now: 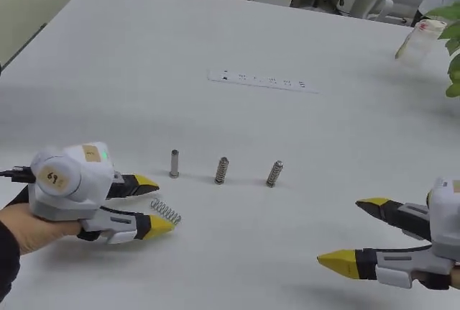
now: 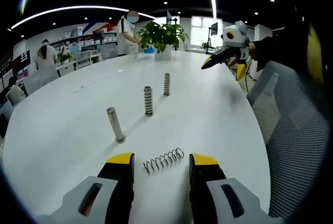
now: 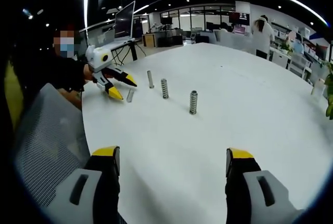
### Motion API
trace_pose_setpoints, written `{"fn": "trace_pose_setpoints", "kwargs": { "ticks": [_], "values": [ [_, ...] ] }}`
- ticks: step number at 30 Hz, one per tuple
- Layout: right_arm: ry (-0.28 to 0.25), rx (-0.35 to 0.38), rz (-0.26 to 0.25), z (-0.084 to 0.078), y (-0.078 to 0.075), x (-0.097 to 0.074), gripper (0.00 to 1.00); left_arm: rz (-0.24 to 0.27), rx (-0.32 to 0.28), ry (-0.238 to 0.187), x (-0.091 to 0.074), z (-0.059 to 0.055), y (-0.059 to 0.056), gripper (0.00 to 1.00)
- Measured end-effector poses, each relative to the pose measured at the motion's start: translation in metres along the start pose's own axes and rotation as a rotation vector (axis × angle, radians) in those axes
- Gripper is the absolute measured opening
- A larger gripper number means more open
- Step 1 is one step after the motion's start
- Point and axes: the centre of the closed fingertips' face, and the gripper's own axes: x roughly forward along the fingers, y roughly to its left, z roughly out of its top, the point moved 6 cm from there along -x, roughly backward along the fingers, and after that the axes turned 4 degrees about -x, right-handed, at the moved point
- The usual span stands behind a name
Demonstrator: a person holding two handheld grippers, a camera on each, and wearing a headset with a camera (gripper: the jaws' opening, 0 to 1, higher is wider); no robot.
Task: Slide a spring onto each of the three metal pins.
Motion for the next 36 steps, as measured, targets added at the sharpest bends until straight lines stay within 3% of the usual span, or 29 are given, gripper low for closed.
{"fn": "trace_pose_setpoints", "kwargs": {
  "ticks": [23,34,36],
  "values": [
    [-0.004,-0.003,0.013,0.003,0.003,0.002,0.8,0.001,0.022,0.047,-0.006,-0.008,-0.007,0.13],
    [-0.003,-0.004,0.021,0.006,0.006,0.005,0.79,0.006,0.008,0.055,-0.01,-0.009,-0.009,0.12],
    [-0.002,-0.004,0.023,0.007,0.006,0.005,0.78,0.006,0.008,0.049,-0.011,-0.008,-0.01,0.18]
  ]
}}
